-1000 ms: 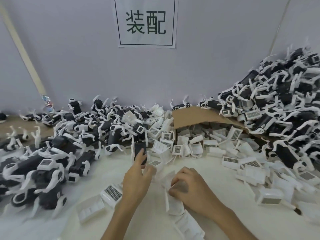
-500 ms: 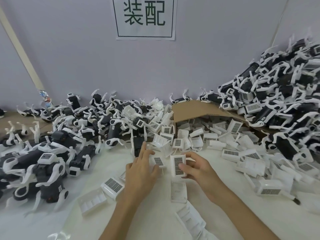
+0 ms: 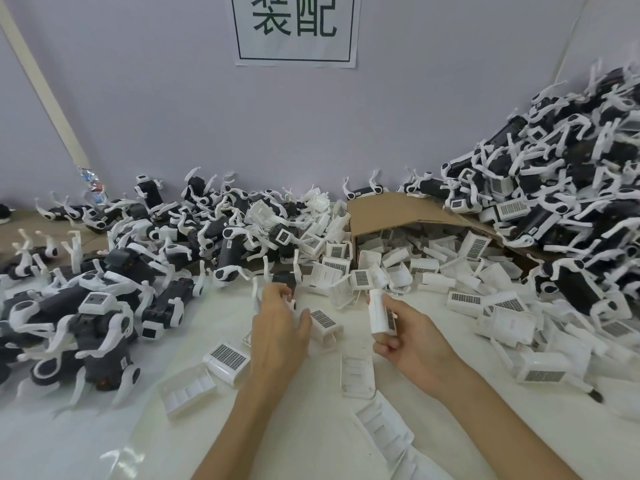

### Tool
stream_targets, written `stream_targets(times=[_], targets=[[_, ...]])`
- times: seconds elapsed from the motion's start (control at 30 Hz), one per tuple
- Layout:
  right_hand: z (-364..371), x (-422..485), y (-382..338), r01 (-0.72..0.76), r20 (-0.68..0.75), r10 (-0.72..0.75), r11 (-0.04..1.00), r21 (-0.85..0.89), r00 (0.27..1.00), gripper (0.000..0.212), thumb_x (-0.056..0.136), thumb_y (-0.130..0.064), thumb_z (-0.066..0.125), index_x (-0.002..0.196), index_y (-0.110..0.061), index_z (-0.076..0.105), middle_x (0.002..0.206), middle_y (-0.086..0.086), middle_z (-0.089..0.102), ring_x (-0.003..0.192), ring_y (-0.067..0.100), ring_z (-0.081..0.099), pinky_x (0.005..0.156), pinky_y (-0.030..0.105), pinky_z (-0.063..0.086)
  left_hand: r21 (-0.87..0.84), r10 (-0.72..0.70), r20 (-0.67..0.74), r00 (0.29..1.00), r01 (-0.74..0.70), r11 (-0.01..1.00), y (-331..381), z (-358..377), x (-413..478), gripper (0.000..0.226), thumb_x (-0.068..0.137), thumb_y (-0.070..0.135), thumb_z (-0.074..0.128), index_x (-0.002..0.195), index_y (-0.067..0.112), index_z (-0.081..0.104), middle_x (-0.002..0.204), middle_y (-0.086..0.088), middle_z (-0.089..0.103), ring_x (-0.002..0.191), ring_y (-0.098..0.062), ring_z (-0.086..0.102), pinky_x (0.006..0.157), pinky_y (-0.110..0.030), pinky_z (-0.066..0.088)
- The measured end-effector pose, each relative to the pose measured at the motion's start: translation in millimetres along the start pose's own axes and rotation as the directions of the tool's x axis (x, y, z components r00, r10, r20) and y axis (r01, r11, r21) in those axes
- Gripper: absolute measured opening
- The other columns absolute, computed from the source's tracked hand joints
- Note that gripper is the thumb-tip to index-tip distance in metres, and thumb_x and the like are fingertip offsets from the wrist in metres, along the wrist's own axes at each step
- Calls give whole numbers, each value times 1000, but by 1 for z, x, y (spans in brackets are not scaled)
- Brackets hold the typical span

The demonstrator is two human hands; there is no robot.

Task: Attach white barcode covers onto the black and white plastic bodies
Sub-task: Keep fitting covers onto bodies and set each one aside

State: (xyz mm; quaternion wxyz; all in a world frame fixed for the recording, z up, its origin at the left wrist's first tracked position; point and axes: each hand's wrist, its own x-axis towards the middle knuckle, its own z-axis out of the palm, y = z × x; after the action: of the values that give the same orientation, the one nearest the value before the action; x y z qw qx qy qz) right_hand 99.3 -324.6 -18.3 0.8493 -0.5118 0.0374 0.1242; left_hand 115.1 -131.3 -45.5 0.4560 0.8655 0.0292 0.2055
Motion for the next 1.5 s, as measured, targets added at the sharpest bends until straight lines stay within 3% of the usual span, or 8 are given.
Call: stream_targets(times=[0.13,0.27,0.47,0.67,0.83,1.0,1.23,1.5], targets=[[-1,-2,0,50,31,-47,994,-97,998,28,71,-29,75,91,-16,60,69,1,29,49,11,27,49,24,30,-192,-77,-103,992,56,980,0,-3,3,44,94,1,57,130,19,42,93,1,51,71,-15,55,68,-29,43],[-1,-1,2,64,63,-60,996,-64,996,35,80,-36,64,103,-11,58,74,7,58,58,16,51,56,27,41,-114,-83,-154,985,66,991,-3,-3,4,17,96,6,59,111,15,61,110,-2,50,82,-15,56,79,-27,41],[0,1,4,109,28,-106,981,-159,994,51,89,-53,54,114,-11,65,65,0,44,54,13,41,54,26,38,59,-85,-204,975,99,993,-5,-2,5,12,95,18,60,97,17,48,88,3,53,93,-20,43,74,-39,39],[-2,-3,4,210,92,-192,941,-266,977,20,79,-27,74,95,-16,69,82,3,66,61,22,62,61,29,53,69,-139,-214,967,157,985,-10,-2,2,35,87,5,65,103,20,38,78,11,51,69,-20,49,61,-35,33],[-1,-2,11,406,74,-447,716,-568,892,43,79,2,79,111,-26,70,104,-6,71,75,29,74,69,32,60,-337,-205,-230,951,120,934,0,-13,4,41,83,24,80,86,25,39,98,21,68,72,5,63,61,-13,42],[-1,-3,13,492,84,-556,644,-586,827,57,82,7,74,121,-33,67,125,-19,66,90,20,75,79,30,59,-771,-209,-1,978,133,623,25,-17,-2,45,83,4,78,76,15,35,94,-13,76,73,-29,76,67,-39,63],[-2,-7,14,611,222,-624,521,-596,749,65,91,5,63,142,-34,53,152,-19,45,140,2,42,99,14,46,-838,-86,196,977,212,502,46,-6,-22,41,87,-5,70,72,12,36,99,-11,78,97,-19,75,67,-29,61],[1,-8,16,567,340,-470,518,-641,814,75,91,-28,57,154,-42,18,165,-22,10,149,-5,14,120,24,28,-838,30,306,952,254,483,44,-2,-27,36,90,4,70,70,15,42,112,-11,75,109,-32,70,75,-27,58]])
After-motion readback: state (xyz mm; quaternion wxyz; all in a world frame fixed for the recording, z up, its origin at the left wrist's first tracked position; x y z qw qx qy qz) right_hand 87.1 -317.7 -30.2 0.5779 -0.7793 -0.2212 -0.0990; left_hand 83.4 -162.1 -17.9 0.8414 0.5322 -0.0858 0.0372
